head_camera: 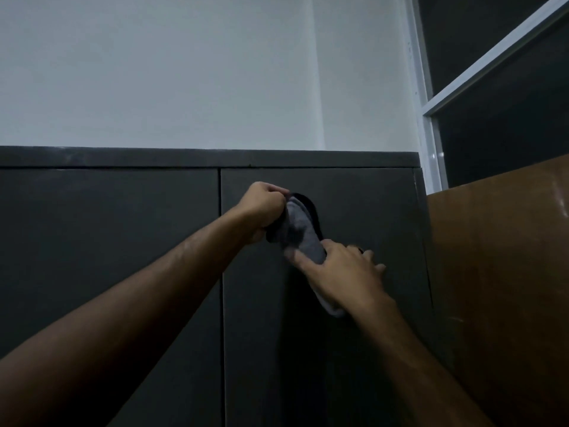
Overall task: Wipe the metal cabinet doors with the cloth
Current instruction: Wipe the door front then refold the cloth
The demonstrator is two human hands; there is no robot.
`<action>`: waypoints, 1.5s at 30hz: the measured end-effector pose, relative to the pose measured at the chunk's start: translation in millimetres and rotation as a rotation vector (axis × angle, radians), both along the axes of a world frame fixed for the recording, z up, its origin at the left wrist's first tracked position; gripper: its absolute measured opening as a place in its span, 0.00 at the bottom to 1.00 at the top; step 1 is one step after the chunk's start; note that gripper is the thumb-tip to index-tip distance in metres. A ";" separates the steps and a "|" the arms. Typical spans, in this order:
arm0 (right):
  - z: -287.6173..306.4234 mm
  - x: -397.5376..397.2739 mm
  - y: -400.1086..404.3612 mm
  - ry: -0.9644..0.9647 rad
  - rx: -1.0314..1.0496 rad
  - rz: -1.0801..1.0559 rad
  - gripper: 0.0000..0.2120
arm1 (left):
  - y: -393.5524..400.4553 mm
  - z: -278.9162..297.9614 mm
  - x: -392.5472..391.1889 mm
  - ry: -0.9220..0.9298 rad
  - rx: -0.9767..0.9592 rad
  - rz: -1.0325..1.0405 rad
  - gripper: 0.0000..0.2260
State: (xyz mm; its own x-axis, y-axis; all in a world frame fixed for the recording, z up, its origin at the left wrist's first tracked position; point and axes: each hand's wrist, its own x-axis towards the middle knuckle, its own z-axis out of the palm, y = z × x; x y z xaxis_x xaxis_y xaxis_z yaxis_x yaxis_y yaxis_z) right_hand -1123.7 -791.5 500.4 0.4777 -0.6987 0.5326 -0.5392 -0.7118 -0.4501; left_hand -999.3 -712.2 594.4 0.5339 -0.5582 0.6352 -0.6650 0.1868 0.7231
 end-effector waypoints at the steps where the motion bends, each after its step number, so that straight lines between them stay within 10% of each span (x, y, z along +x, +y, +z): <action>1: -0.7 -2.4 2.1 0.092 0.027 -0.006 0.46 | -4.1 1.0 -4.0 -0.004 0.042 0.003 0.16; 10: -32.8 -32.3 -21.1 -0.074 -0.085 0.024 0.17 | -44.5 -18.4 -27.8 0.124 0.191 -0.116 0.08; 14: -40.4 -32.0 -34.3 -0.726 0.579 0.497 0.19 | -46.9 -31.1 -35.6 0.328 0.218 -0.303 0.11; 18: -44.6 -41.3 -37.2 -0.903 0.935 0.813 0.21 | -38.3 -49.8 -21.2 0.155 0.278 -0.185 0.20; 24: -52.1 -50.3 -52.9 -0.820 1.010 0.998 0.19 | -15.4 -112.1 10.7 0.303 0.696 -0.437 0.50; 27: -60.2 -51.1 -65.2 -0.600 1.057 1.005 0.08 | -16.9 -138.9 3.8 0.432 0.551 -0.517 0.27; 30: -63.2 -64.8 -75.1 -0.311 0.973 0.827 0.18 | -18.2 -151.4 -2.5 0.461 0.409 -0.420 0.10; 39: -68.8 -70.0 -81.7 -0.320 0.471 0.482 0.19 | -21.0 -151.7 0.8 0.116 0.290 -0.235 0.20; 45: -49.1 -63.1 -75.5 0.074 -0.024 0.375 0.14 | -6.5 -106.4 4.1 -0.398 0.571 -0.197 0.22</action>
